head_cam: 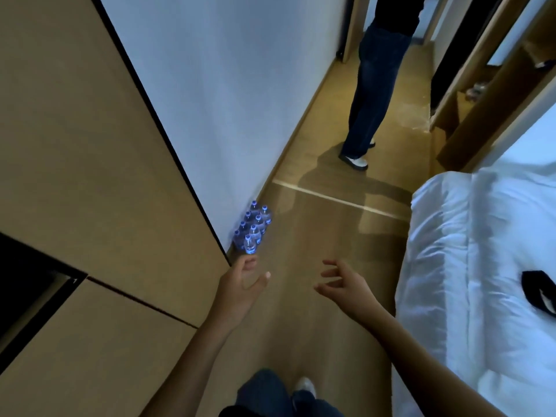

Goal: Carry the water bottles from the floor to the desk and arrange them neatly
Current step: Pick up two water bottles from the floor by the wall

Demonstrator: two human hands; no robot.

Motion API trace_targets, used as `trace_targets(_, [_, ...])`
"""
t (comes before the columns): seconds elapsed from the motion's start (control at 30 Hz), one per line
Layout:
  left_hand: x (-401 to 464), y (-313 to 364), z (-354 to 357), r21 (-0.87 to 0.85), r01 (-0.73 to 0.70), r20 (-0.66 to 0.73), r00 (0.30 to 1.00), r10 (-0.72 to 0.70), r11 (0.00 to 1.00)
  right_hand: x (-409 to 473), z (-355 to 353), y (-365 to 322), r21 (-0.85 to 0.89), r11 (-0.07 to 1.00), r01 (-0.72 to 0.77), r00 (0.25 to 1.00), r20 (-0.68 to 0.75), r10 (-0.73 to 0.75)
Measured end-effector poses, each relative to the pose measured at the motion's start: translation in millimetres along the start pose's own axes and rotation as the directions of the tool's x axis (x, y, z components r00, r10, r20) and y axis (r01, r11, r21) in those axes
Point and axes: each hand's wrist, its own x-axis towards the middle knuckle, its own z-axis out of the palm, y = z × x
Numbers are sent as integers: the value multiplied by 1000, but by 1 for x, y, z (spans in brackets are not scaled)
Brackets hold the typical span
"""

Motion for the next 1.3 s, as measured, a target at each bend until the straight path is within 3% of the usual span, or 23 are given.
trace_targets(0.43, [224,13,41,-64,161,-80,983,-165,985,256,-35,-50,-89,996,-12,983,183,28])
trace_targets(0.7, [353,19,29,-130,262,-197,938,-284,956,420,-35,-101,-98,995,12,933,360,24])
trace_targets(0.97, [411,-7,39,-198,368,-409,812,-417,909,535,-19,-110,-211,966,147,835,550,-7])
trace_targets(1.1, [432,-38,59,-257,442,-531,679,-507,860,589,3,-100,-268,944,193,778,628,19])
trace_targets(1.2, [441,-66,77,-299,491,-563,601,-567,818,619,17,-84,-320,921,223,748,662,48])
trace_targets(1.3, [454,-108,102,-346,513,-545,572,-613,786,651,37,-52,-375,893,250,719,689,89])
